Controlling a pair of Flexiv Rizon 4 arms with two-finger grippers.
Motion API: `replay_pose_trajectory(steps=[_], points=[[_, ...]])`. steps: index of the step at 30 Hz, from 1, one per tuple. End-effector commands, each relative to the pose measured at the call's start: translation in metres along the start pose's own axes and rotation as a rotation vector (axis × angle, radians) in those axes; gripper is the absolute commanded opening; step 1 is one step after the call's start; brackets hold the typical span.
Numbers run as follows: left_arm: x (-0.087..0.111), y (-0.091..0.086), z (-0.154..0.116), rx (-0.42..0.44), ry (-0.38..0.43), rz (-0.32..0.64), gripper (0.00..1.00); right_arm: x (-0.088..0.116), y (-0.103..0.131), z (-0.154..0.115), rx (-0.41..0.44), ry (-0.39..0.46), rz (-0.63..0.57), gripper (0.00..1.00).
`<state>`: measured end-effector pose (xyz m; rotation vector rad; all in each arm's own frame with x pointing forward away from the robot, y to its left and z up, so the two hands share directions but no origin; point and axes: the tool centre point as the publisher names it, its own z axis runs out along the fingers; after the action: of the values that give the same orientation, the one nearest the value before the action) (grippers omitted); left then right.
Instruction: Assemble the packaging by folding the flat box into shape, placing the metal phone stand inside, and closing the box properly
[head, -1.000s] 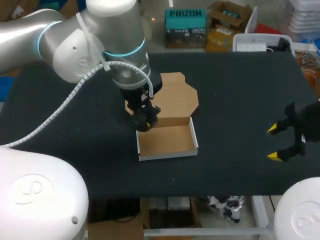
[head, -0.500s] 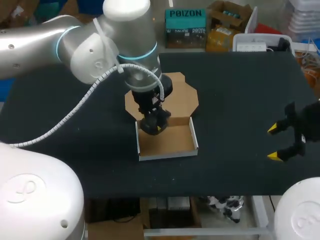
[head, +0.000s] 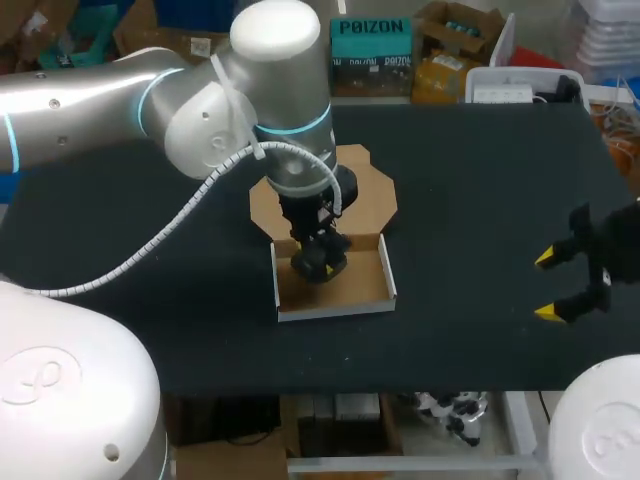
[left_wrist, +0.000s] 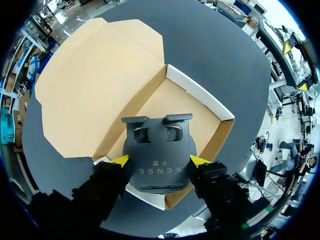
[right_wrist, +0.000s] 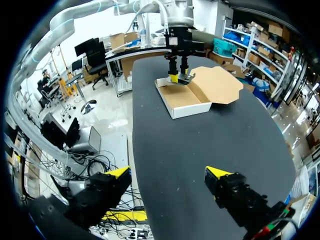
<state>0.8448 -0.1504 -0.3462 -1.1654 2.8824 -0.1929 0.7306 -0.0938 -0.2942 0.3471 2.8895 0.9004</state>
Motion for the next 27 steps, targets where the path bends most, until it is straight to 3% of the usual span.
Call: replay_pose_trajectory(steps=[1, 27], points=[[0.005, -0.007, 0.010, -0.011, -0.009, 0.003, 0.00, 0.000, 0.000, -0.001, -0.003, 0.002, -0.001, 1.00], [0.000, -0.015, 0.055, 0.013, -0.067, -0.023, 0.00, 0.000, 0.000, -0.001, -0.003, 0.002, -0.001, 1.00]])
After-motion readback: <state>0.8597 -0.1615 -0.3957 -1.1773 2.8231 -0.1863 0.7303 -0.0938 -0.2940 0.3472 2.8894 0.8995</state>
